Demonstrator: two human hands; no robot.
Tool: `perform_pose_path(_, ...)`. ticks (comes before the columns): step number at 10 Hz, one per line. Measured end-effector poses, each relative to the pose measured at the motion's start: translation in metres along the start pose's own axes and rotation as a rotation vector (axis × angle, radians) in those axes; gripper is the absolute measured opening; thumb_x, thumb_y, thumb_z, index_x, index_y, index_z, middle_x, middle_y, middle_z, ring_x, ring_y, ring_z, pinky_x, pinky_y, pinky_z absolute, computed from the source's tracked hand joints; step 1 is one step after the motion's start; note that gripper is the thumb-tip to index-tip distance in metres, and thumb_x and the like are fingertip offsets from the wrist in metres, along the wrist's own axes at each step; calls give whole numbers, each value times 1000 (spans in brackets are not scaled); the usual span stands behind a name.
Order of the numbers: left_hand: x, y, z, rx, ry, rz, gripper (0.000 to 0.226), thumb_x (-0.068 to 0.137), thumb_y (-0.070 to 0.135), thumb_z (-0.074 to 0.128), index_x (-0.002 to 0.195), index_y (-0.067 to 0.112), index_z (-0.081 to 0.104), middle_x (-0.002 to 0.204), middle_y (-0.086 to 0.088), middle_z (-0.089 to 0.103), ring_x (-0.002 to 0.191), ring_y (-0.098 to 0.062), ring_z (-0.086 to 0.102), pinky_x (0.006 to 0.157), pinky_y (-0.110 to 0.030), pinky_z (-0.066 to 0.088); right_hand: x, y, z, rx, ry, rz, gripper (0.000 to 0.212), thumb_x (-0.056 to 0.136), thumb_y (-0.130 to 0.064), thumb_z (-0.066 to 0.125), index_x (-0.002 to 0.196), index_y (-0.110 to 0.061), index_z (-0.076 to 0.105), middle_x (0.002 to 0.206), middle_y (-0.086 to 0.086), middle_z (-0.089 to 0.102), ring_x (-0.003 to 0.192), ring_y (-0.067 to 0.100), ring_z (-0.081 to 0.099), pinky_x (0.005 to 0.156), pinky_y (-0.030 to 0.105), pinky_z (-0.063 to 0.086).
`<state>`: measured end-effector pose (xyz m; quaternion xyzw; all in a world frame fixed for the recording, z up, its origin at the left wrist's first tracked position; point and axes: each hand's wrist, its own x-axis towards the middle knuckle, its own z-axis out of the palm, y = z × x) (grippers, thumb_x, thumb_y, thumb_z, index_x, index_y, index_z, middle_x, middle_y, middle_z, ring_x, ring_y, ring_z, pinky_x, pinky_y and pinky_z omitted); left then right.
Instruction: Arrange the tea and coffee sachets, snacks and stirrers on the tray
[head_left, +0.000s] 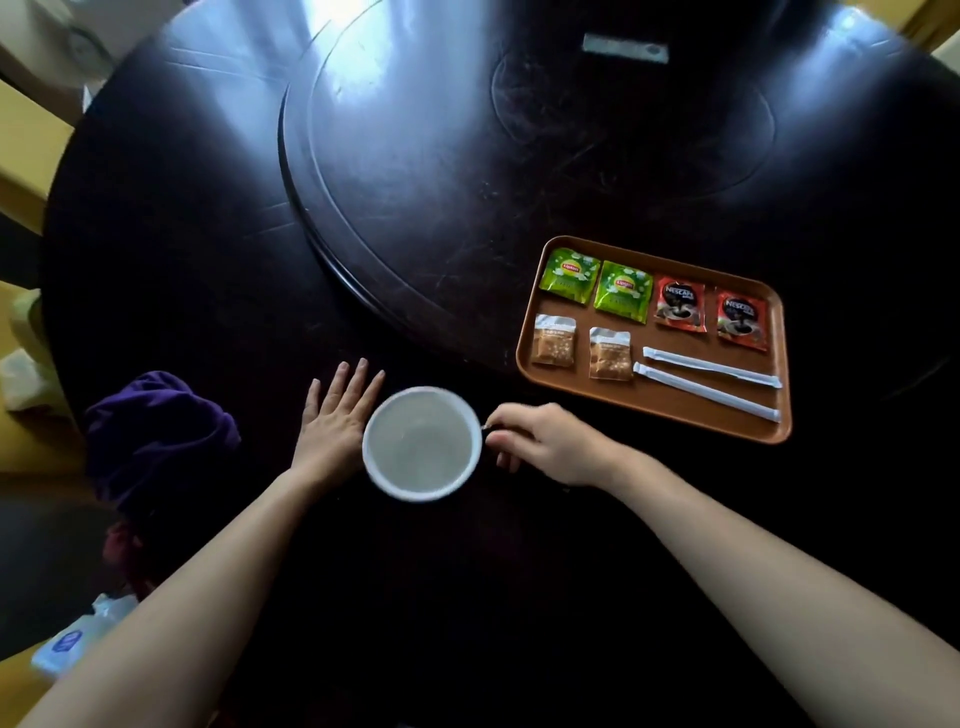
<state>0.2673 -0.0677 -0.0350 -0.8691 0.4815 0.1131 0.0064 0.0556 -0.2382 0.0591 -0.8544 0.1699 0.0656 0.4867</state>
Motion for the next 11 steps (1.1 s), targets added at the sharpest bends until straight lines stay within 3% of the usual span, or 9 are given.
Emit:
perform_pose_path(1,2,0,2,-18,-2,-26,84,70,63,-4,146,26,-2,158,3,-6,135,-7,-21,102,-26,-31,21,-4,-35,13,116,-9,15,92,-15,50,101,-7,59,78,11,67,67,16,65,68,23,52)
perform_pose_path(3,1,2,1,-49,0,-57,73,73,65,-4,139,33,-11,153,10,-13,137,-7,-21,110,-33,-21,66,7,-77,-117,338,39,19,93,-21,50,100,-8,62,82,6,63,72,10,58,66,17,41)
perform_pose_path(4,0,2,1,-41,0,-62,70,75,65,-4,137,35,-12,150,12,-17,137,-7,-21,104,-27,-30,81,13,-83,-35,362,76,14,93,-19,49,93,-10,60,70,5,60,49,-3,56,55,10,43)
perform_pose_path(5,0,2,3,-32,-2,-63,73,74,69,-7,138,35,-12,152,11,-15,138,-9,-22,103,-27,-31,92,15,-87,2,381,114,11,93,-19,49,92,-14,59,65,2,57,51,3,56,58,20,47)
perform_pose_path(6,1,1,3,-46,2,-55,85,65,75,-24,138,35,-12,150,11,-18,138,-10,-22,104,-28,-30,102,16,-89,46,394,154,19,93,-19,49,99,-5,61,65,3,57,57,15,55,59,29,48)
perform_pose_path(7,1,1,5,-40,12,-47,87,62,74,-29,138,35,-12,149,11,-18,139,-11,-22,104,-28,-30,107,16,-92,63,383,186,22,93,-19,48,102,-3,60,63,0,56,56,14,54,49,19,45)
perform_pose_path(8,1,0,5,-34,-6,-46,87,62,74,-29,138,35,-12,149,10,-19,138,-11,-23,104,-29,-30,110,16,-96,67,387,196,23,92,-20,50,104,-4,61,67,-2,55,59,10,53,55,21,43)
perform_pose_path(9,1,2,2,-43,-42,-47,86,63,76,-26,138,35,-14,149,10,-21,138,-10,-24,108,-32,-26,108,13,-98,-21,426,204,25,90,-25,55,104,-8,65,81,3,61,73,15,55,67,25,40)
perform_pose_path(11,3,3,-11,-80,-144,-64,64,92,56,20,145,30,-6,156,5,-15,140,-13,-22,115,-41,-13,95,10,-95,124,661,277,30,89,-29,53,103,-5,63,93,10,64,96,29,61,89,37,49)
